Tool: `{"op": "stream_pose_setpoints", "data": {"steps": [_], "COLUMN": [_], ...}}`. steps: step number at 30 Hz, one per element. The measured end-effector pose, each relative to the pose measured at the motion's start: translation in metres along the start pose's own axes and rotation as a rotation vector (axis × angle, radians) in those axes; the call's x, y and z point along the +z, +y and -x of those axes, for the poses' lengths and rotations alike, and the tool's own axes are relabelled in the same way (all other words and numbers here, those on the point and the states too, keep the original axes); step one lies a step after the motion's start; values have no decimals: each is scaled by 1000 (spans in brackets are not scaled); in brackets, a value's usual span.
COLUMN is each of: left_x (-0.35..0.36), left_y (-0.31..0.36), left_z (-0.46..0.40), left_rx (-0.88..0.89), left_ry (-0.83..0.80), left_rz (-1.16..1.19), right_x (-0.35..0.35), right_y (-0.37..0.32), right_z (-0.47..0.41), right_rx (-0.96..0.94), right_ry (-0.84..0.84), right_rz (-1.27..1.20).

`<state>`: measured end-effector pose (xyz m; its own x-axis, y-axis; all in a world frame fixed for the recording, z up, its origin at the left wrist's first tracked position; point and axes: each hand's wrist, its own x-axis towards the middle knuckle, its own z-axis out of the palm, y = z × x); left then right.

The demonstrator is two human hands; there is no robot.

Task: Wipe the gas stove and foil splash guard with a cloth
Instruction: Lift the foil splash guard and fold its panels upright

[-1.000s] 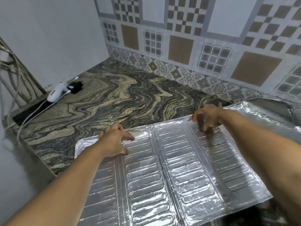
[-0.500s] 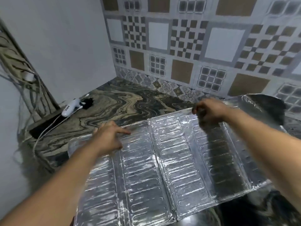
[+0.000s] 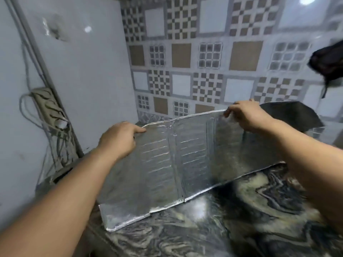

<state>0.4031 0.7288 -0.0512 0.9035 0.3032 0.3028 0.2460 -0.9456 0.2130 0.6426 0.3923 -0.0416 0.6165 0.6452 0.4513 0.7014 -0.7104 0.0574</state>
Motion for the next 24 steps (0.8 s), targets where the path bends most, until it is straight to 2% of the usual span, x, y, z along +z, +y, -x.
{"op": "stream_pose_setpoints", "data": {"steps": [5, 11, 19, 22, 24], "left_x": [-24, -26, -15, -7, -1], "left_y": [11, 51, 96, 107, 113], "left_z": [6, 10, -1, -2, -2], "left_rx": [-12, -36, -107, -177, -213], "left_ry": [-62, -74, -50, -44, -39], "left_rz": [142, 313, 351, 334, 343], "right_x": [-20, -33, -42, -43, -43], "right_y": [-1, 15, 69, 106, 131], "right_z": [27, 45, 70, 82, 92], "right_rx": [3, 46, 83, 183, 246], "right_ry": [-15, 50, 21, 19, -46], "right_rz": [60, 62, 57, 77, 95]}}
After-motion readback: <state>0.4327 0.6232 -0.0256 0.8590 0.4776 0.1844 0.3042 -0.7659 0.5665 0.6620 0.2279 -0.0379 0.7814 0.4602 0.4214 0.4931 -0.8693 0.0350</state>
